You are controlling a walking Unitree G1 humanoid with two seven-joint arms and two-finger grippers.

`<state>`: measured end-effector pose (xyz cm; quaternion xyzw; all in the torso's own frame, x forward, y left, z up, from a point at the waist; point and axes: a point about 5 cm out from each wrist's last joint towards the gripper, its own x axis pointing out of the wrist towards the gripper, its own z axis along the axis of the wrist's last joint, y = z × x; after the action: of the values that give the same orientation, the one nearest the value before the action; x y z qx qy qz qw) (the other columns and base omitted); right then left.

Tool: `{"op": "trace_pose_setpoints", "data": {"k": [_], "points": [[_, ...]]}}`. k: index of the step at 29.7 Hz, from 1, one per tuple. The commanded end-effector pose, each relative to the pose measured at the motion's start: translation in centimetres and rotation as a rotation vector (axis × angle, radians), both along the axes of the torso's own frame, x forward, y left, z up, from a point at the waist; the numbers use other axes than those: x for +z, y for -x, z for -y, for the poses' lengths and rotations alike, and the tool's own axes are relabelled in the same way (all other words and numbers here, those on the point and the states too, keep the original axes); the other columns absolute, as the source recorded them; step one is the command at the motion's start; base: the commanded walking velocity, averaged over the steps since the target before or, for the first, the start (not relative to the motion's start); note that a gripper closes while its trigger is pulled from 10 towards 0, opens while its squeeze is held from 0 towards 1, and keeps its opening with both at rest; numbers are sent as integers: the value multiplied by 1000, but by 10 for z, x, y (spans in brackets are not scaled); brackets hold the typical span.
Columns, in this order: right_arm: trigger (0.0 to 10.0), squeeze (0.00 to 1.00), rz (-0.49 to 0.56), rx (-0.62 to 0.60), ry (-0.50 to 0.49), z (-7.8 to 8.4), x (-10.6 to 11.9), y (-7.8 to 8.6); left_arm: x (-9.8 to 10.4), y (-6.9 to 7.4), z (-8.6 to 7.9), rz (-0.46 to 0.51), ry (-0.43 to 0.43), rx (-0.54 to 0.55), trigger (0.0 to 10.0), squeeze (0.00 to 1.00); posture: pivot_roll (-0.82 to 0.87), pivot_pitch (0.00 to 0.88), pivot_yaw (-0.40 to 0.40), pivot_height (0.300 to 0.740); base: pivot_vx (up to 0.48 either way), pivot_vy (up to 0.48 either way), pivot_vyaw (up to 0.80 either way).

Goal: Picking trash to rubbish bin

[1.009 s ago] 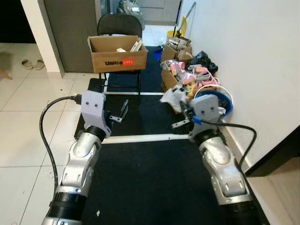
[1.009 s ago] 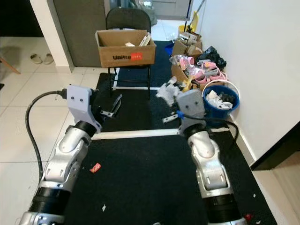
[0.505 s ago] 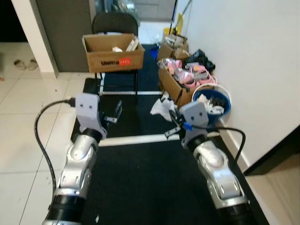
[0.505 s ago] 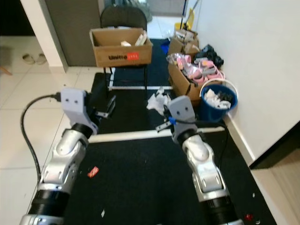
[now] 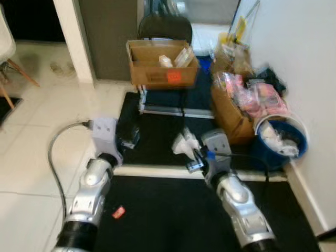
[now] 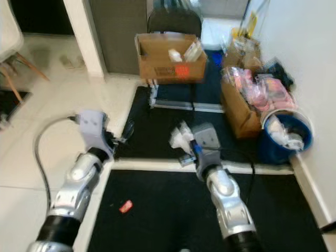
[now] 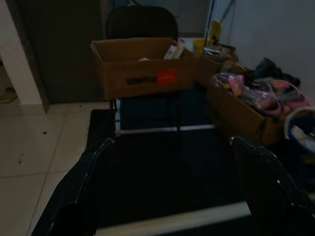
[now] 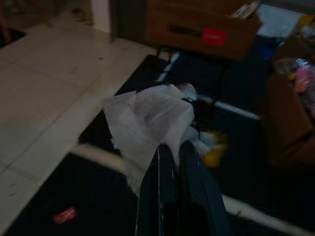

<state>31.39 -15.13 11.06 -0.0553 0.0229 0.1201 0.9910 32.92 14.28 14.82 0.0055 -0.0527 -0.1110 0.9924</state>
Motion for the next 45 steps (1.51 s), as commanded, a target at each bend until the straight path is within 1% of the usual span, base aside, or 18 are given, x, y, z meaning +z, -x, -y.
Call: {"op": "trace_pose_setpoints", "data": {"k": [1, 6, 10, 13, 25, 32, 35, 41, 45], "points": [[10000, 0, -69, -18, -3, 3, -19, 3, -15, 2, -5, -51, -22, 16, 10000, 0, -88, 101, -14, 740, 450, 0, 0], [10000, 0, -136, -42, -5, 9, -36, 4, -29, 3, -8, -97, -37, 31, 10000, 0, -89, 101, -14, 740, 453, 0, 0], [10000, 0, -219, -75, -11, 16, -57, 8, -45, 7, -12, -144, -62, 42, 10000, 0, -85, 98, -16, 740, 453, 0, 0], [10000, 0, -226, -91, -31, 18, -59, 9, -45, 8, -13, -145, -61, 42, 10000, 0, -84, 97, -16, 740, 446, 0, -721], [10000, 0, -235, -102, -45, 18, -69, 9, -52, 11, -17, -153, -71, 50, 10000, 0, -77, 88, -16, 740, 443, 0, -800], [10000, 0, -257, -99, -51, 19, -75, 11, -57, 14, -20, -172, -75, 55, 10000, 0, -72, 87, -16, 740, 436, 0, 0], [10000, 0, -266, -104, -54, 21, -79, 13, -72, 20, -24, -220, -88, 68, 10000, 0, -70, 88, -14, 740, 431, 0, 0], [10000, 0, -260, -105, -55, 21, -81, 14, -80, 24, -26, -244, -94, 70, 10000, 0, -69, 91, -9, 740, 426, 0, 0], [10000, 0, -256, -108, -58, 22, -81, 15, -82, 25, -27, -250, -91, 73, 10000, 0, -68, 94, -10, 740, 423, 0, 0]]}}
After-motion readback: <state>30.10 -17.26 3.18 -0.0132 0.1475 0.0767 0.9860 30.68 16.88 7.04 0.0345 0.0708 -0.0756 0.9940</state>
